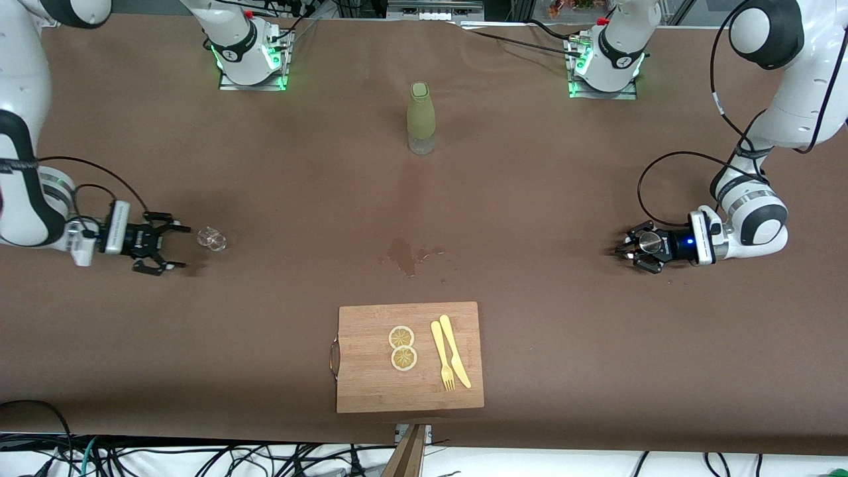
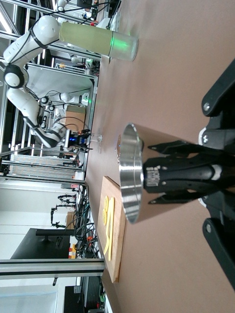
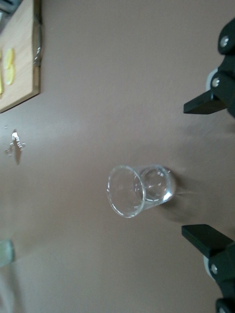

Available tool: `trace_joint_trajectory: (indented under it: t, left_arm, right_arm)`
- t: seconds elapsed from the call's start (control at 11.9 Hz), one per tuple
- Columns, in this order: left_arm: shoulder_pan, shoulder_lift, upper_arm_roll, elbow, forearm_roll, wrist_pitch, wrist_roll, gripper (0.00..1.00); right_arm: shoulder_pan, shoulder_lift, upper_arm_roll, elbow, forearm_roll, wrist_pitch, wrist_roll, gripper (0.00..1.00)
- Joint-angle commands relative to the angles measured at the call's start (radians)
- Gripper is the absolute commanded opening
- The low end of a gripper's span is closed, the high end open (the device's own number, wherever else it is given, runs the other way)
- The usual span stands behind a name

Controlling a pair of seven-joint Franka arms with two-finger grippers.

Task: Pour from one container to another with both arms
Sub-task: 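Lower the glass onto the table while the left gripper lowers the jigger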

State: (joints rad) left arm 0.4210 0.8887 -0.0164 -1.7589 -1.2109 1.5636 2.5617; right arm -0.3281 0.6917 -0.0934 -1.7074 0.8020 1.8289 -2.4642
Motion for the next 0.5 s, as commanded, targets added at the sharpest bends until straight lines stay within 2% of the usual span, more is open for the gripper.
trace_joint_trajectory:
  t: [0.0,0.25,0.42]
  left_arm:
    - [0.021,0.015,-0.007,0.03,0.037,-0.019,0.028,0.0]
    - [0.021,0.021,-0.007,0.03,0.044,-0.019,0.044,0.0]
    - [0.021,0.03,-0.007,0.032,0.042,-0.019,0.063,0.0]
  right_arm:
    - [0.049,-0.153,0.003,-0.041,-0.143,0.033,0.265,1.0]
    - [0.121,-0.262,0.003,-0.052,-0.285,0.087,0.61,1.0]
    - [0.182,-0.293,0.003,-0.052,-0.372,0.111,0.852,1.0]
